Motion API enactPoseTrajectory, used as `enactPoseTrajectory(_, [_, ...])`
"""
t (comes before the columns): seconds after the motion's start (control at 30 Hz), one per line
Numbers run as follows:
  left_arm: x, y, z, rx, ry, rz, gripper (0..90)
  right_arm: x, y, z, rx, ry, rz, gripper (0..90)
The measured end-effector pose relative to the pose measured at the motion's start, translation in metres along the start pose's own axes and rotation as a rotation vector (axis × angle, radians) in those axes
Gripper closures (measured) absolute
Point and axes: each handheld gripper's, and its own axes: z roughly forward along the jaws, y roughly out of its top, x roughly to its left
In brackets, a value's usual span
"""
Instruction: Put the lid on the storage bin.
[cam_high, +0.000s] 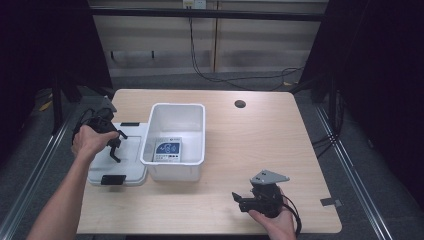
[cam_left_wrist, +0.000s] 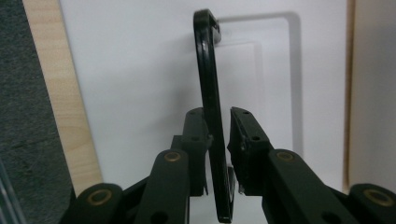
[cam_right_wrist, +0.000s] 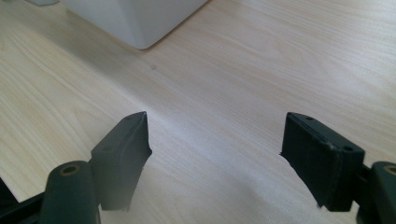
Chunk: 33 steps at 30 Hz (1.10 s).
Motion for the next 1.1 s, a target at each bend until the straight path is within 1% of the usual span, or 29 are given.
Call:
enactPoseTrajectory(0.03, [0.0,0.001,0.0,0.007,0.0,-0.003,77.6,0.0,0.0,0.0,0.0,0.0,0.0,22.9])
enactPoseTrajectory(0.07, [0.0,0.001,0.0,0.018,0.005,0.003,77.6,0.0,0.0,0.0,0.0,-0.001,0.0,22.9])
enactPoseTrajectory(0.1, [0.0,0.002,0.0,0.026,-0.002,0.008,77.9,0.0,0.0,0.0,0.0,0.0,0.0,22.9])
enactPoseTrajectory(0.17, [0.0,0.002,0.0,0.032,0.006,0.008,80.1,0.0,0.0,0.0,0.001,0.0,0.0,22.9])
enactPoseTrajectory(0.23, [0.0,0.002,0.001,0.026,0.004,-0.006,81.0,0.0,0.0,0.0,0.003,0.001,-0.001,22.8])
enactPoseTrajectory(0.27, [0.0,0.002,0.0,0.021,-0.001,-0.023,81.2,0.0,0.0,0.0,0.003,0.001,-0.002,22.8])
enactPoseTrajectory(0.3, [0.0,0.002,0.0,0.018,0.002,-0.026,82.6,0.0,0.0,0.0,0.003,0.002,-0.004,22.8])
enactPoseTrajectory(0.37, [-0.002,0.002,0.0,0.017,-0.005,-0.034,83.3,0.001,0.0,0.0,0.005,0.002,-0.002,22.8])
enactPoseTrajectory(0.43, [-0.004,0.003,-0.001,0.03,0.011,-0.015,83.7,0.0,0.0,0.001,0.006,0.001,-0.001,22.7])
enactPoseTrajectory(0.47, [-0.006,0.003,-0.001,0.03,0.023,-0.016,84.6,0.0,0.0,0.001,0.006,0.0,-0.002,22.7])
enactPoseTrajectory(0.5, [-0.006,0.003,-0.001,0.03,0.024,-0.016,84.6,0.0,0.0,0.001,0.006,0.0,-0.002,22.7])
enactPoseTrajectory(0.6, [-0.009,0.004,-0.002,0.048,0.031,0.002,84.8,0.001,0.0,0.001,0.008,0.001,-0.002,22.7])
enactPoseTrajectory(0.7, [-0.01,0.003,-0.003,0.054,0.033,0.001,84.8,0.001,0.0,0.001,0.008,0.001,-0.002,22.7])
enactPoseTrajectory(0.77, [-0.011,0.003,-0.006,0.049,0.042,-0.004,84.8,0.001,0.0,0.001,0.008,0.001,-0.003,22.7])
enactPoseTrajectory(0.87, [-0.013,0.003,-0.01,0.045,0.047,0.003,84.8,0.001,0.0,0.001,0.009,0.002,-0.003,22.7])
enactPoseTrajectory(0.97, [-0.014,0.002,-0.018,0.056,0.049,0.012,84.8,0.001,0.0,0.002,0.011,0.003,-0.005,22.6])
enactPoseTrajectory(1.0, [-0.014,0.002,-0.021,0.05,0.052,0.001,84.9,0.001,0.0,0.002,0.011,0.004,-0.003,22.6])
enactPoseTrajectory(1.1, [-0.013,0.001,-0.028,0.048,0.062,0.003,84.9,0.001,0.0,0.002,0.009,0.004,-0.006,22.6])
